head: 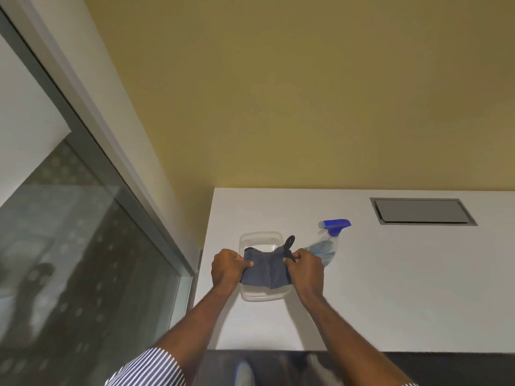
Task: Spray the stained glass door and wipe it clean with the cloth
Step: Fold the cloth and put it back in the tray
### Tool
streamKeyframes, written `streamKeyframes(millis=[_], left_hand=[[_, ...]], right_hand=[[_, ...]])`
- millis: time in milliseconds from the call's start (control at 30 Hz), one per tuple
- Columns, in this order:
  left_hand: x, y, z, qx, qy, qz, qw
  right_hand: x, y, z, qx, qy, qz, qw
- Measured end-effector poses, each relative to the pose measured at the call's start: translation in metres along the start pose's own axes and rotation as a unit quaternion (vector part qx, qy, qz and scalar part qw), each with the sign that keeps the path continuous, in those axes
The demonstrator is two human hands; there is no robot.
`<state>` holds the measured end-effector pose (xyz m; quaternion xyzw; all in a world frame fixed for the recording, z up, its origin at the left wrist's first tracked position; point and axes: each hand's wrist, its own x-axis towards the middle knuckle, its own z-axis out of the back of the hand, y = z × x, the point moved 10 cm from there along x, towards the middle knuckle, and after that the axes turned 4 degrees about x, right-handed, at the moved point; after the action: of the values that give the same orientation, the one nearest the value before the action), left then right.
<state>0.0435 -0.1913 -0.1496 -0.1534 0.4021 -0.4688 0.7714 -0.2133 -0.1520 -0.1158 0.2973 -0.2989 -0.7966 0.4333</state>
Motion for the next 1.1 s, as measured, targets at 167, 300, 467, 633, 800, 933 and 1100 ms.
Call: streamKeyframes(millis=[167, 300, 467, 633, 800, 933, 1100], left_hand=[[0.013, 0.004, -0.017, 0.047, 0.016, 0.005, 0.999], [0.019, 0.011, -0.033, 0.086, 0.029, -0.001, 0.996], [0.028, 0.011, -0.043, 0.136, 0.039, -0.026, 0.99], [0.032, 0.008, -0.051, 0.184, 0.031, -0.051, 0.981], [0.041, 0.015, -0.058, 0.194, 0.035, -0.057, 0.979], [0.044, 0.012, -0.07, 0.206, 0.06, -0.109, 0.971], [0.045, 0.01, -0.074, 0.222, 0.072, -0.115, 0.966]], right_hand=[[0.013, -0.011, -0.018, -0.082, 0.001, -0.021, 0.996], [0.021, -0.012, -0.034, -0.173, -0.007, 0.012, 0.985], [0.031, -0.029, -0.057, -0.3, 0.037, 0.014, 0.953], [0.037, -0.044, -0.072, -0.365, 0.084, -0.005, 0.927], [0.036, -0.039, -0.078, -0.402, 0.102, 0.012, 0.91], [0.032, -0.035, -0.084, -0.423, 0.121, 0.035, 0.897], [0.029, -0.036, -0.087, -0.409, 0.121, 0.037, 0.904]])
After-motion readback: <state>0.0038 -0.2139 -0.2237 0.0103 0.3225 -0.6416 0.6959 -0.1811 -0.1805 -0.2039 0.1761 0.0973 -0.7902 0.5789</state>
